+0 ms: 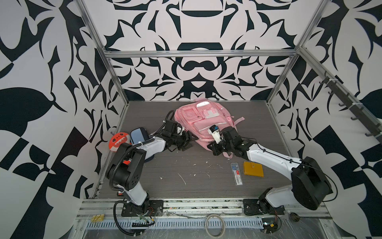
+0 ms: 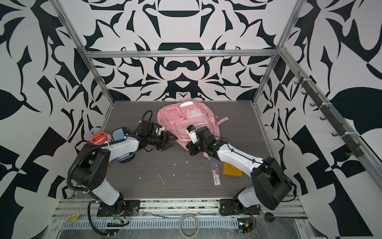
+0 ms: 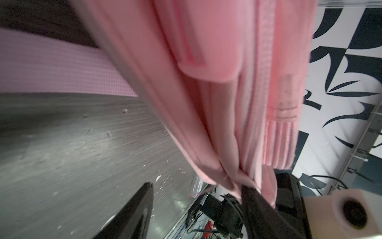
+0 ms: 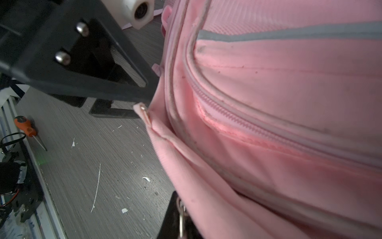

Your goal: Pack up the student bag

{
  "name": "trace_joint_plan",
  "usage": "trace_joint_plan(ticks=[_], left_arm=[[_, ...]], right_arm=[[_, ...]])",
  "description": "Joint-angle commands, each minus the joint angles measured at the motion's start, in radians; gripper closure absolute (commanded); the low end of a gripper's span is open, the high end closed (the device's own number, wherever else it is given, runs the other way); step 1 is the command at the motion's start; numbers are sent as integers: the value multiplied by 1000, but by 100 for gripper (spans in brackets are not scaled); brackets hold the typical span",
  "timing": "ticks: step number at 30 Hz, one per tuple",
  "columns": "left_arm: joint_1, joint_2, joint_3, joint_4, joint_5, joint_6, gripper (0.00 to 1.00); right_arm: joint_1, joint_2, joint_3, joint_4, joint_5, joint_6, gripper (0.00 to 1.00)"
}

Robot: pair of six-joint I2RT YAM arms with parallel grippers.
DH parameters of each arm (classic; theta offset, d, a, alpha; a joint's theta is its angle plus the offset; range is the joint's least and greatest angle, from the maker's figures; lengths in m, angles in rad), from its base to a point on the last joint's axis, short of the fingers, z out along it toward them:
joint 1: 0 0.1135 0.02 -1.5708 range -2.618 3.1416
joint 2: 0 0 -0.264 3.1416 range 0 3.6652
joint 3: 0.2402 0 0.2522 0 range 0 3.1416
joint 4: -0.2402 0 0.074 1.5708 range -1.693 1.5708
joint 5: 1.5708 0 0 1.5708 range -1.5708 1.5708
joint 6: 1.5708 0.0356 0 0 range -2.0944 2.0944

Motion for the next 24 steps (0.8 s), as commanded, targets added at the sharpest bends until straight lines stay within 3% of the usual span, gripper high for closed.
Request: trace_joint_plan(ticks=[1,7,11,15,21,24], left_arm=[[-11,67,34,182,9,-86,35],[-27,133,59,262,20,-127,44],[-34,175,80,320,17,-146,63],[-34,208,95,426,14,-203,71],[-36,207,114,414,19,-195,100],[-34,185,105,396,19,-183,100]], right_arm=[[23,-43,27,106,-10,19,100],[37,-51,5,107,12,32,100],[39,-44,4,99,4,30,100],[40,-38,3,82,-5,21,100],[40,-44,-13,69,19,22,100],[36,-59,-25,71,50,39,100]])
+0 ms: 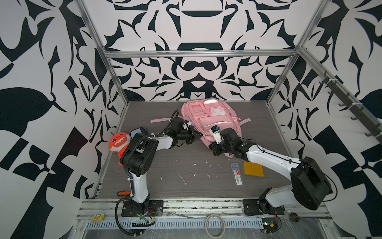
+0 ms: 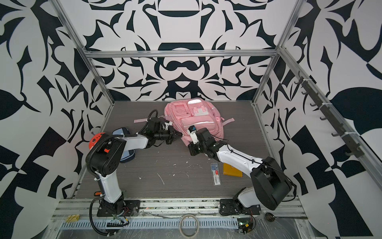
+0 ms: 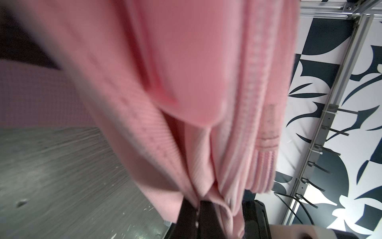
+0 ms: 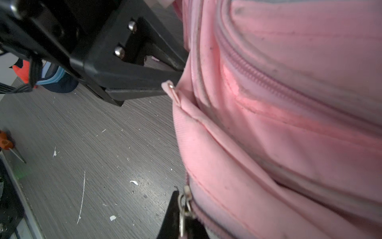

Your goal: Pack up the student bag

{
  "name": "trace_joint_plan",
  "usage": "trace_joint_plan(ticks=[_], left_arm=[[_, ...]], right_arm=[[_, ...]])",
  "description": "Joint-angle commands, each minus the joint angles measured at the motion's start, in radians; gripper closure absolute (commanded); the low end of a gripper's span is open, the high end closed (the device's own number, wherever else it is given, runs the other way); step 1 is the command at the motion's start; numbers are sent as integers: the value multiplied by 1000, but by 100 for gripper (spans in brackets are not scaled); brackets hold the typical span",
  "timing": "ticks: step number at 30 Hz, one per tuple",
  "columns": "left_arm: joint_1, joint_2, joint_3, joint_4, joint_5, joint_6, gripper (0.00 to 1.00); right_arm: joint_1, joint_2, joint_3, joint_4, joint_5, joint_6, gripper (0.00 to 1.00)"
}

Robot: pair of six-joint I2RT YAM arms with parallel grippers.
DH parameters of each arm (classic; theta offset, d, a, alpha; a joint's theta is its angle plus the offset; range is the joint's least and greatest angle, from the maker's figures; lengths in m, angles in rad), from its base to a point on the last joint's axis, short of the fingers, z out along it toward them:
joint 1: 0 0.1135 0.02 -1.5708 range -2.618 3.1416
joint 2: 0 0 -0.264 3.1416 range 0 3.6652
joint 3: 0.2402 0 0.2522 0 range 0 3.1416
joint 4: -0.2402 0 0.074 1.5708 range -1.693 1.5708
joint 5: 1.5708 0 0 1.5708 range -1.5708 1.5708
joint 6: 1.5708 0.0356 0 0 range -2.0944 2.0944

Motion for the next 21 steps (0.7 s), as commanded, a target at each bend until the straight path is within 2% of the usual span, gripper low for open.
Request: trace_joint_plan(ticks=[1,8,15,21], left_arm=[[1,-25,18,12,-32,19,100],[60,-144,1,-324,-123,210,100],[149,-158,7,-395,-136,304,100],[201,-147,50,-485,-146,366,100]], right_arm=[[20,-64,-4,52,-16,7,100],[-60,-160,-64,-22,52,41,100],[-237,-292,-132,-128,71,55,100],[-361,-346,-137,-205,44,-13,100]])
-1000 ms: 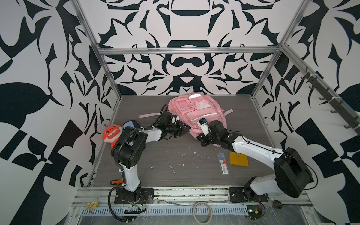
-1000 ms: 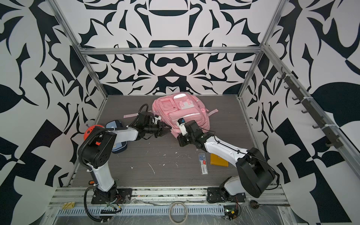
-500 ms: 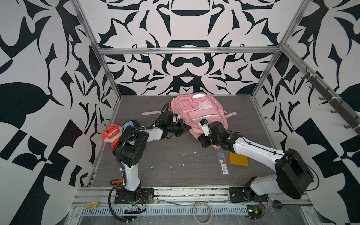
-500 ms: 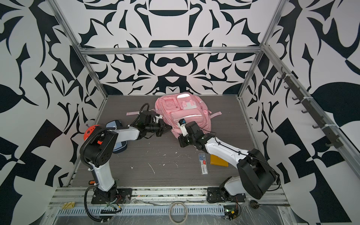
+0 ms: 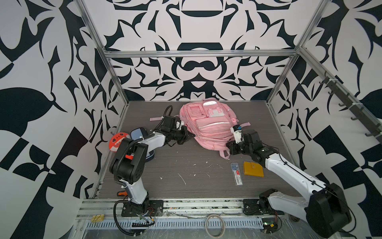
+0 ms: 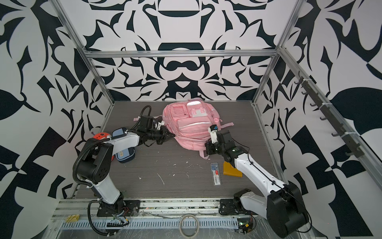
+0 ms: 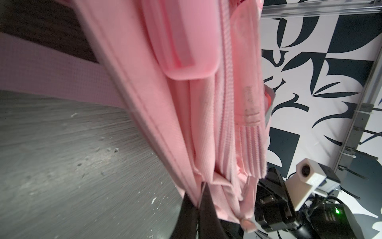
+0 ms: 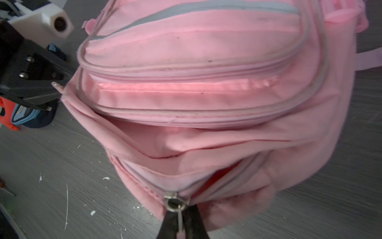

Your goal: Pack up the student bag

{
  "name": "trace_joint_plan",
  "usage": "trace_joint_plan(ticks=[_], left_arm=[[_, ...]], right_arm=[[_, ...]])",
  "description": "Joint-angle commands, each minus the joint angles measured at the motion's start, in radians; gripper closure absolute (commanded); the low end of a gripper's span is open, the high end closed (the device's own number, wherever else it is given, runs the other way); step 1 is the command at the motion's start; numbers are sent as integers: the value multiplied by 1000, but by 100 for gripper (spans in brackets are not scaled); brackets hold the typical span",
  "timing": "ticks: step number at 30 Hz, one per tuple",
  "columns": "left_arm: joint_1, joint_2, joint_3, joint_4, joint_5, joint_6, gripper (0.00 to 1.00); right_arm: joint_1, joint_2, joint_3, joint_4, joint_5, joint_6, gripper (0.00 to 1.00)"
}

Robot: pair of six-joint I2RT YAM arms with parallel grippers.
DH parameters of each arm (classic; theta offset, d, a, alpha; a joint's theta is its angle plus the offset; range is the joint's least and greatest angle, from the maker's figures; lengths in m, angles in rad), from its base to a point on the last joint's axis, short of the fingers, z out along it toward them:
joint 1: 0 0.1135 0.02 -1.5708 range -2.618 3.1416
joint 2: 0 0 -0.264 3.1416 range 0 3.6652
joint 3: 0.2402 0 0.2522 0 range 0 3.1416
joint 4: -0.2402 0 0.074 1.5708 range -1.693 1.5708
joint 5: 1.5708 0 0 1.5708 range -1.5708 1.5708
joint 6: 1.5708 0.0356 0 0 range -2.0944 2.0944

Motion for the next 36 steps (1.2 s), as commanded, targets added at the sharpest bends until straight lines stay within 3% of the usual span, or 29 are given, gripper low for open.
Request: trace_joint_plan(ticks=[1,8,11,12,13,18,25,33,36], left_arm=[[100,-2,41,-92,-127,77,100],[99,19,188,-278,-162,213,99],[51,18,260,-421,-173,283,29],[32,5,269,-468,-186,303,10],[18,-12,266,-506,-196,316,2],[-52,-135,153,-610,-208,315,1],[-100,-214,29,-492,-139,175,1],[-100,-128,117,-384,-119,94,0],[-100,-92,111,-350,-105,59,13]], right_arm=[[-70,-54,12,-88,75,-49,100],[-40,18,76,-105,8,-142,100],[5,57,111,-67,-7,-150,100],[20,74,126,-53,-11,-144,100],[35,90,138,-40,-13,-138,100],[124,177,202,43,-6,-79,100],[267,313,303,103,-4,-25,100],[378,357,301,142,-10,21,100],[395,352,255,213,-2,71,100]])
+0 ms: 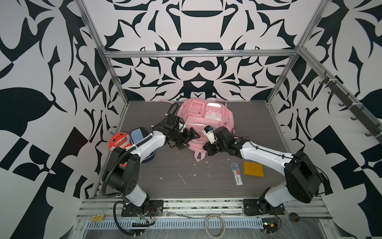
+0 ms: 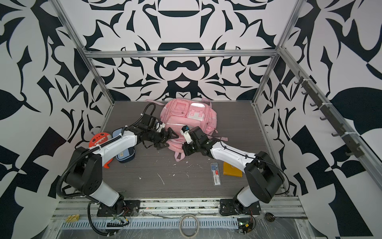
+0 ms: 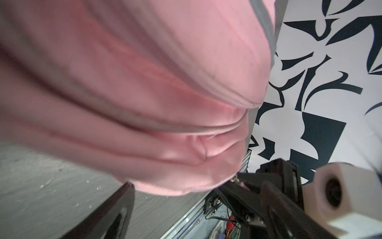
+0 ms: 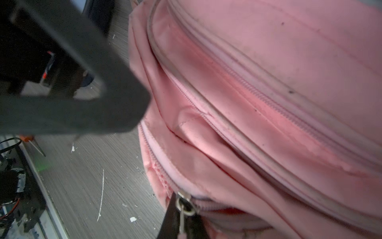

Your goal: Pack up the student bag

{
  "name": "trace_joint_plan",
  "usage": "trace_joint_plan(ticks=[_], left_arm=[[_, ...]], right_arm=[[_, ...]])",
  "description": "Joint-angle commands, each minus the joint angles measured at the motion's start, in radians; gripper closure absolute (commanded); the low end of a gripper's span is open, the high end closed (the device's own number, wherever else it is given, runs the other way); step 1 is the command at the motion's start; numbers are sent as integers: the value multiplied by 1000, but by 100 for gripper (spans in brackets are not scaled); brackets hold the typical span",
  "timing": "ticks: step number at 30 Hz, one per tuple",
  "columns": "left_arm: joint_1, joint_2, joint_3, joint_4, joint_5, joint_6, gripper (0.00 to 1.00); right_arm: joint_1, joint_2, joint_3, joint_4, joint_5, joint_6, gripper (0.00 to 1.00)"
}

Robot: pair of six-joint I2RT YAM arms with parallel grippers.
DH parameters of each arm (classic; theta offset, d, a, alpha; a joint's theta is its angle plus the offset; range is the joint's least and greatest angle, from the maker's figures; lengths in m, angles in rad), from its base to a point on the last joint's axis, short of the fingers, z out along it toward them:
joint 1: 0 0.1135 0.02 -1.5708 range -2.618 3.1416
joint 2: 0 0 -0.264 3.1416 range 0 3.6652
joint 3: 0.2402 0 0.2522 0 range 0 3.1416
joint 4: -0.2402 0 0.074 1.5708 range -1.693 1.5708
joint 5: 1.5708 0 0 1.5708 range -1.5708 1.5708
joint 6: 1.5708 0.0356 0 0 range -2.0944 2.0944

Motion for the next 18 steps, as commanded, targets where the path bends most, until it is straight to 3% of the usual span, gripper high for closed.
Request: trace_joint_plan(ticks=[1,4,8,12,18], left_arm=[[2,48,6,63,36,-52,21],[1,78,-20,106,50,-88,34],[1,101,-28,127,58,-98,74],[9,95,-10,106,51,-75,97],[79,55,-33,89,32,-25,100]], right_arm=[[22,-35,-17,155,-8,66,100],[35,-38,-36,199,12,95,100],[46,-37,-35,206,30,100,100],[46,-66,-52,174,67,92,100],[31,-147,-60,10,124,23,100]])
